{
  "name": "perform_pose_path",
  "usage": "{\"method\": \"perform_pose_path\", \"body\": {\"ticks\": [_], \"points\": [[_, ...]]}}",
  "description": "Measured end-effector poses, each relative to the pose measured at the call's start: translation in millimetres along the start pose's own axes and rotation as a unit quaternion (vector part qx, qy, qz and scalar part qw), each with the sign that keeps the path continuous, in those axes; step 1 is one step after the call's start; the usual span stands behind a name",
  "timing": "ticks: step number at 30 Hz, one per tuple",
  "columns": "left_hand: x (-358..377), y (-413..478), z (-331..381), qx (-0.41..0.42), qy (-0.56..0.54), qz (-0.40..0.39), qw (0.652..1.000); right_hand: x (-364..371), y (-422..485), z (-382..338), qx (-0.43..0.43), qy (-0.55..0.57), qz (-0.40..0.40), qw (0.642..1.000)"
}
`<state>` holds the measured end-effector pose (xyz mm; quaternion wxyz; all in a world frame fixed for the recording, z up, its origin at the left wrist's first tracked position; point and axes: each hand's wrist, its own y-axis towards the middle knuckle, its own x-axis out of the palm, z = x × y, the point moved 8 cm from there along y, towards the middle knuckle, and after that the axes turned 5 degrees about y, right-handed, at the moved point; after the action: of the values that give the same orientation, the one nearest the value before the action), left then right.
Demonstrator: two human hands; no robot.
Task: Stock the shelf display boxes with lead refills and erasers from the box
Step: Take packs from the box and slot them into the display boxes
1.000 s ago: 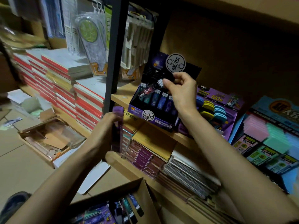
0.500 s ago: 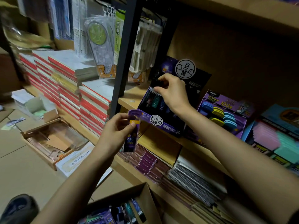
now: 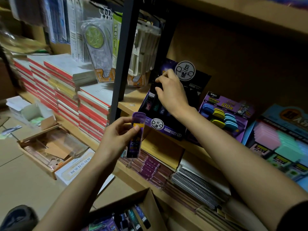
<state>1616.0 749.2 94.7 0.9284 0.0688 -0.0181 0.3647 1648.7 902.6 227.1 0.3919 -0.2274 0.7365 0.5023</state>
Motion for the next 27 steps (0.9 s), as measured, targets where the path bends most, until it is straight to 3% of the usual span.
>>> {"method": "perform_pose_path", "body": {"ticks": [3, 6, 12, 15, 18, 22, 27], "points": [[11, -5, 3, 0.005, -0.001, -0.033, 0.999, -15, -34, -3, 0.022, 0.115, 0.003, 0.993], [26, -10, 5, 0.014, 0.006, -0.052, 0.999, -18, -90, 4, 0.105, 0.296, -0.047, 0.948], [84, -25, 3, 0.035, 0.011, -0.121, 0.992, -31, -172, 33, 0.2, 0.416, -0.088, 0.883], [114, -32, -1, 0.038, 0.038, -0.152, 0.987, -52, -190, 51, 0.199, 0.396, -0.088, 0.892], [140, -36, 5, 0.099, 0.151, -0.173, 0.968, -89, -194, 80, 0.202, 0.347, -0.039, 0.915], [167, -25, 26, 0.207, 0.308, -0.182, 0.911, -157, -187, 133, 0.205, 0.28, 0.076, 0.935], [197, 4, 42, 0.292, 0.425, -0.161, 0.842, -187, -171, 189, 0.241, 0.222, 0.133, 0.935]]}}
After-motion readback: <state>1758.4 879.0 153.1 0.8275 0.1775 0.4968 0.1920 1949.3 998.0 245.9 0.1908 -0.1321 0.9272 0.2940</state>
